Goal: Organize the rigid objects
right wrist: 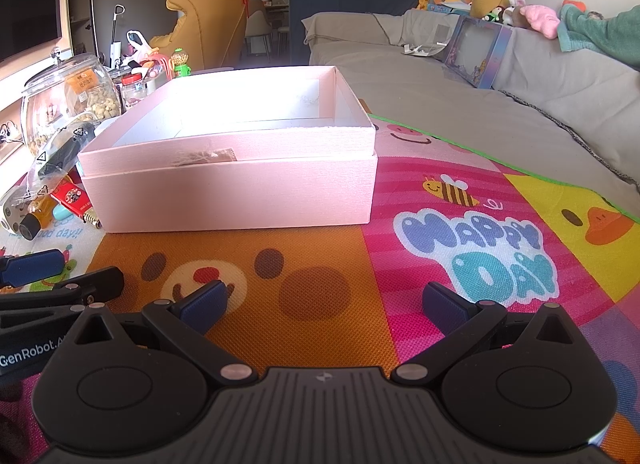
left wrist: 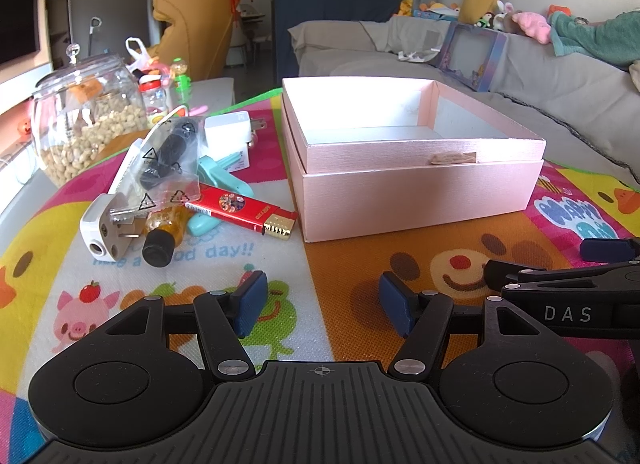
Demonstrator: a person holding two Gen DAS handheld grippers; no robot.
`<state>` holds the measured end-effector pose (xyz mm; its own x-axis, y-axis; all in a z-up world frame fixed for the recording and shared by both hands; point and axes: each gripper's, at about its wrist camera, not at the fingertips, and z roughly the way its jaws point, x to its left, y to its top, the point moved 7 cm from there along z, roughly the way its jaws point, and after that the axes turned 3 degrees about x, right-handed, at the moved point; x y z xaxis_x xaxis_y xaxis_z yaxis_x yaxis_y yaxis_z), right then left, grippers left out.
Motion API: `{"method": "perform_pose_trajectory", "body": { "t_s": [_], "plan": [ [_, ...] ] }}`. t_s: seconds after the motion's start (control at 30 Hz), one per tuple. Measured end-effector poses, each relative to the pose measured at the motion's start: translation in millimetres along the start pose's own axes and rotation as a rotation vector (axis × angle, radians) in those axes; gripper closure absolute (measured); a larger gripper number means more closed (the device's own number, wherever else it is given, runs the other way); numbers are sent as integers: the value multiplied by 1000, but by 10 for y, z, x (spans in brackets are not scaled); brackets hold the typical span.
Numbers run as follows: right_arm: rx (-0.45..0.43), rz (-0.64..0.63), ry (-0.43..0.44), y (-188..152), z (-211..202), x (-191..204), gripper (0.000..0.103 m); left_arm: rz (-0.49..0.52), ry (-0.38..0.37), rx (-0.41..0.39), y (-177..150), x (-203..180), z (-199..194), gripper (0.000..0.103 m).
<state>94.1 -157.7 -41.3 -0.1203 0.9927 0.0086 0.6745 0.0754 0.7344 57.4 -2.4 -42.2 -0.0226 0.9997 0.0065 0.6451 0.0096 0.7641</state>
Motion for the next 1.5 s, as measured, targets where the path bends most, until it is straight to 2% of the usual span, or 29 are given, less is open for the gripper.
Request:
{"method": "perform_pose_trajectory", "body": {
  "t_s": [0.77,0.87,0.93,0.97,1.03,1.07,1.13,1.23,1.33,1.5],
  "plan": [
    [0,4,6,-2,3,-10,0,6,4,-1,1,-1,-3,35],
    [18,-22,30,9,4,-10,0,16,-5,-8,1,-12,-16,41],
    [49,-31,59,32,16,-36,0,-3,-52,-15,7,12,-41,51],
    [56,-41,68,31,12,-40,0,-22,-94,-20,9,46,-65,52],
    [62,-62,68,25,9,-29,0,-37,-158,-22,24,144,-121,51],
    [66,-67,71,25,13,-28,0,-29,-157,-35,44,226,-167,51],
    [72,-77,79,31,16,-26,0,-12,-97,-90,105,481,-296,51],
    [80,-82,99,39,19,-29,0,-24,41,-155,237,1052,-441,52],
    [83,-85,103,44,20,-29,0,-67,82,-85,312,1488,-355,53],
    [86,-99,104,36,18,-25,0,-103,12,8,320,1687,-35,53]
  ]
}}
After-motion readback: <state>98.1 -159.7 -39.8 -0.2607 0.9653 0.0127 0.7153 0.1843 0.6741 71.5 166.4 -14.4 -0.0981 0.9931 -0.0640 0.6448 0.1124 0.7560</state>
